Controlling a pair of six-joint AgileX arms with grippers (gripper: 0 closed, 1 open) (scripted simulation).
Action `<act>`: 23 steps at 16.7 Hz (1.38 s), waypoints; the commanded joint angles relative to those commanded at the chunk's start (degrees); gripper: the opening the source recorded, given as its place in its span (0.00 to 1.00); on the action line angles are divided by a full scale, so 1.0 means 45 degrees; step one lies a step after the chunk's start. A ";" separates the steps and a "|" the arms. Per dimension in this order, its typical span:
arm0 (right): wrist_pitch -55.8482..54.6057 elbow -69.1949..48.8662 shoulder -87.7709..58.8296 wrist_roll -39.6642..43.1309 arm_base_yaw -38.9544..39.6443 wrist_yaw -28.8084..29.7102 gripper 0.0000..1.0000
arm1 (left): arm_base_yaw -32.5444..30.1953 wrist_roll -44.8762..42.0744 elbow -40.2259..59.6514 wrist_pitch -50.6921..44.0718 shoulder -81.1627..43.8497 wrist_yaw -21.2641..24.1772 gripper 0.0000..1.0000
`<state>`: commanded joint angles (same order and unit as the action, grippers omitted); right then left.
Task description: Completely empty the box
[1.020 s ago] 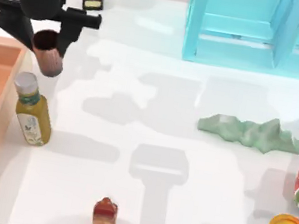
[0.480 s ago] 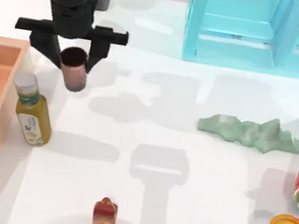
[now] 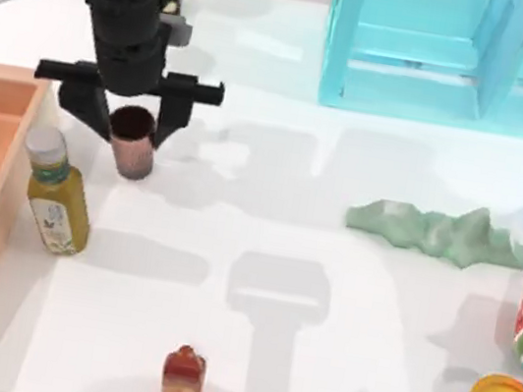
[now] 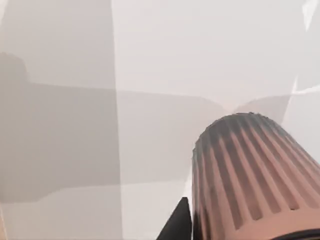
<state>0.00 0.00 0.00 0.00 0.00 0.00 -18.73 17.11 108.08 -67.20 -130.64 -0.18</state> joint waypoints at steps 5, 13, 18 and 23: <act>0.0000 0.0000 0.0000 0.0000 0.0000 0.0000 1.00 | -0.0009 0.0003 -0.0293 0.0298 -0.0061 0.0001 0.00; 0.0000 0.0000 0.0000 0.0000 0.0000 0.0000 1.00 | -0.0009 0.0003 -0.0293 0.0298 -0.0061 0.0001 0.60; 0.0000 0.0000 0.0000 0.0000 0.0000 0.0000 1.00 | -0.0009 0.0003 -0.0293 0.0298 -0.0061 0.0001 0.98; 0.0000 0.0000 0.0000 0.0000 0.0000 0.0000 1.00 | -0.0009 0.0003 -0.0293 0.0298 -0.0061 0.0001 1.00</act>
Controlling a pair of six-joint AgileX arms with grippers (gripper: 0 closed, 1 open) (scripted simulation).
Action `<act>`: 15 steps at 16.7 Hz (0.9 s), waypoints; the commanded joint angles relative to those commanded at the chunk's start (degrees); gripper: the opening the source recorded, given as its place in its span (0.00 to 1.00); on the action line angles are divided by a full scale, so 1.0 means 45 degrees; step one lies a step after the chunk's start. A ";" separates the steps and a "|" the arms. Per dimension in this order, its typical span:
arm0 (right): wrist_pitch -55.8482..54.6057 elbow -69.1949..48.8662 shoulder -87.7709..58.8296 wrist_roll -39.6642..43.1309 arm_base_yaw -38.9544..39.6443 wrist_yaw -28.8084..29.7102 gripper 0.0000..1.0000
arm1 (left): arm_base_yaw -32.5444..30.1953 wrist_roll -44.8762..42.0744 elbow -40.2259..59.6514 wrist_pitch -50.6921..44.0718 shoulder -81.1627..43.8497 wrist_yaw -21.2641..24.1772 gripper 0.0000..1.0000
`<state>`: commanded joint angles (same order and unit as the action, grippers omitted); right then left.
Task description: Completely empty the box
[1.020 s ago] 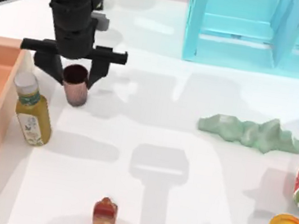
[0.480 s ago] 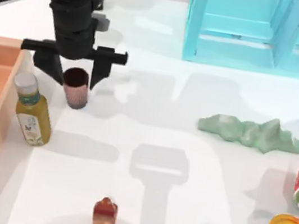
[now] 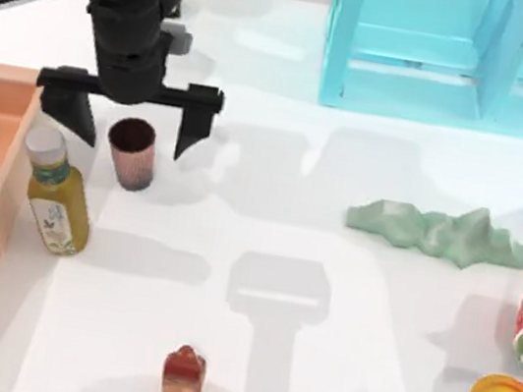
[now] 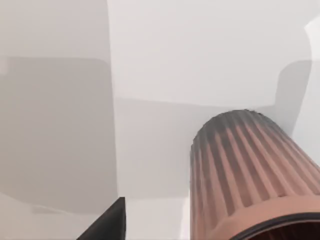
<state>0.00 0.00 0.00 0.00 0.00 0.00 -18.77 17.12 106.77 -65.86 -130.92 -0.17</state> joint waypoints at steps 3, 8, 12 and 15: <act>0.0000 0.0000 0.0000 0.0000 0.0000 0.0000 1.00 | 0.0000 0.0000 0.0000 0.0000 0.0000 0.0000 1.00; 0.0000 0.0000 0.0000 0.0000 0.0000 0.0000 1.00 | 0.0030 0.0040 0.0800 -0.0827 -0.0119 -0.0053 1.00; 0.0000 0.0000 0.0000 0.0000 0.0000 0.0000 1.00 | 0.0003 0.0041 0.2281 -0.2197 -0.0152 -0.0047 1.00; 0.0000 0.0000 0.0000 0.0000 0.0000 0.0000 1.00 | 0.0016 0.0068 0.3160 -0.3067 -0.0194 0.0023 1.00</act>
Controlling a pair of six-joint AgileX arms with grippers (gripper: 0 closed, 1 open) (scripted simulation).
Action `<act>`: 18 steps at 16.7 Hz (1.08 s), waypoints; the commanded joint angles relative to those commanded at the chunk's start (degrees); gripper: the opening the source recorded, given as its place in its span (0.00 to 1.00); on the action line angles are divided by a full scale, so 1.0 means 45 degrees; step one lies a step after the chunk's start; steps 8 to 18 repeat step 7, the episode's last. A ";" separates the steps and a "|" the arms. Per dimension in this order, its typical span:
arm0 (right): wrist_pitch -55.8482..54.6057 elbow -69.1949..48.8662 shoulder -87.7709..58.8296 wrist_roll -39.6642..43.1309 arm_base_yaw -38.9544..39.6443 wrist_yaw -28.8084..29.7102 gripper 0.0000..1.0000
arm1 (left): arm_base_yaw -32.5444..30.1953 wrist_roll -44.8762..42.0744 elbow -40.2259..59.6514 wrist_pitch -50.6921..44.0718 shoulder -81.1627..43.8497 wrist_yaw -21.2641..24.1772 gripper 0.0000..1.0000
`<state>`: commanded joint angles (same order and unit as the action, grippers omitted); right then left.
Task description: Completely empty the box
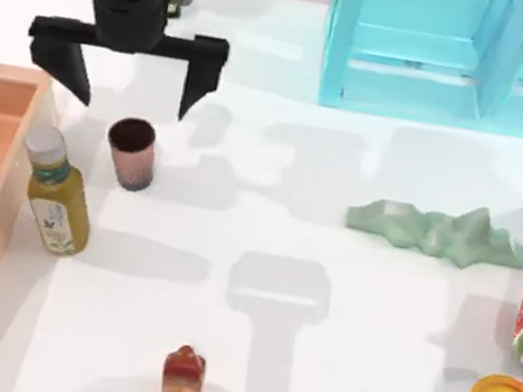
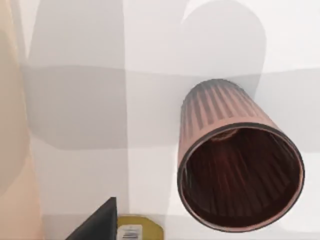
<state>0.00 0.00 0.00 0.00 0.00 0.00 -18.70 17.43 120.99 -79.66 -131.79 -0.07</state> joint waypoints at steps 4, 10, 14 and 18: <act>0.0000 0.0000 0.0000 0.0000 0.0000 0.0000 1.00 | -0.0025 -0.0020 0.1587 -0.1462 0.0088 0.0121 1.00; 0.0000 0.0000 0.0000 0.0000 0.0000 0.0000 1.00 | -0.0035 -0.0035 0.2129 -0.2091 0.0060 -0.0023 1.00; 0.0000 0.0000 0.0000 0.0000 0.0000 0.0000 1.00 | -0.0035 -0.0035 0.2129 -0.2091 0.0060 -0.0023 1.00; 0.0000 0.0000 0.0000 0.0000 0.0000 0.0000 1.00 | -0.0035 -0.0035 0.2129 -0.2091 0.0060 -0.0023 1.00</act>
